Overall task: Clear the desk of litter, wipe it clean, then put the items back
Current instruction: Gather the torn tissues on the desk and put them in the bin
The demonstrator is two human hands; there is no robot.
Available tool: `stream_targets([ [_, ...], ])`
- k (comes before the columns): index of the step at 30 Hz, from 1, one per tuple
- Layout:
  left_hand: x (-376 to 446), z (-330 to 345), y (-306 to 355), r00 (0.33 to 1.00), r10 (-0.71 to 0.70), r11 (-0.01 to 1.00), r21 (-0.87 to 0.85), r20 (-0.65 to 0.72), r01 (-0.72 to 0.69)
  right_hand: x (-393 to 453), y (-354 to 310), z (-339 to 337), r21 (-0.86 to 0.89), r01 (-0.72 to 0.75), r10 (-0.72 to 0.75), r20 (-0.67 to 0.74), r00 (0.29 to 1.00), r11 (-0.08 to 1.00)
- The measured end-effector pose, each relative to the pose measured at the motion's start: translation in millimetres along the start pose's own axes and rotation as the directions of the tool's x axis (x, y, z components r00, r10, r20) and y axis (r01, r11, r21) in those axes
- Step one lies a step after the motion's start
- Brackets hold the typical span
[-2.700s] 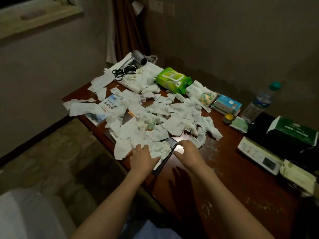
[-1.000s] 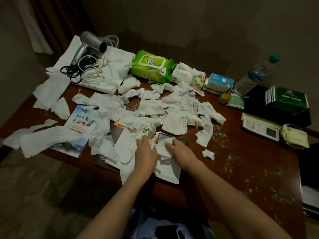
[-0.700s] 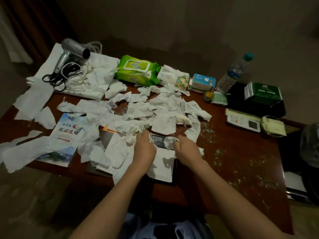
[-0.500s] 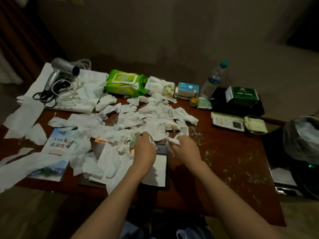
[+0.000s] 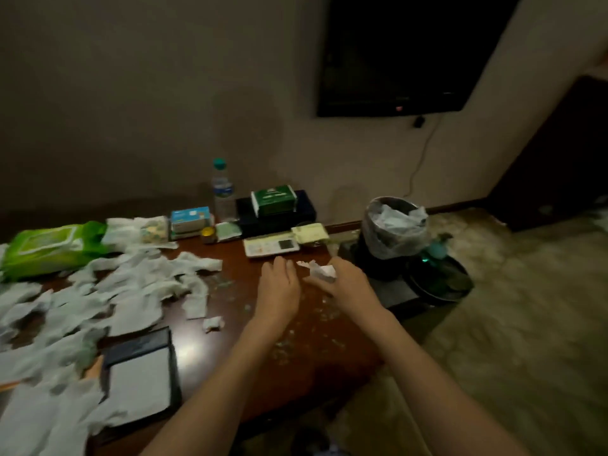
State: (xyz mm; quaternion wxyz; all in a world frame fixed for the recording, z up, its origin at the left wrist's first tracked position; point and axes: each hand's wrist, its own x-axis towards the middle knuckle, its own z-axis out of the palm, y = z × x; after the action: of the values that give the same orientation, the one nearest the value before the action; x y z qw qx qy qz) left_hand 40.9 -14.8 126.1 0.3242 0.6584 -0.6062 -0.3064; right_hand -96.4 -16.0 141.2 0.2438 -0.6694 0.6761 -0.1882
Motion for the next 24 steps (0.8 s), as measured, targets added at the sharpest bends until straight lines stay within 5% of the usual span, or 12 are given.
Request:
stream_targets([
  [8,-28.8,126.4,106.8,0.969,0.173,0.983,0.032,0.179,-0.181,-55.2,130.9,-92.8,0.063,-0.126,0.139,-0.292,0.946,0.99],
  [14,-7.8,176.1,153.8,0.927,0.27,0.952,0.07,0.259,-0.297,-49.2,185.0,-126.8,0.212,-0.195,0.258,-0.328,0.909,0.958],
  [24,110.3,219.2,157.4,0.963,0.17,0.984,0.015,0.208,-0.176,55.5,212.4,-125.6,0.217,-0.297,0.336,-0.168,0.927,0.93],
])
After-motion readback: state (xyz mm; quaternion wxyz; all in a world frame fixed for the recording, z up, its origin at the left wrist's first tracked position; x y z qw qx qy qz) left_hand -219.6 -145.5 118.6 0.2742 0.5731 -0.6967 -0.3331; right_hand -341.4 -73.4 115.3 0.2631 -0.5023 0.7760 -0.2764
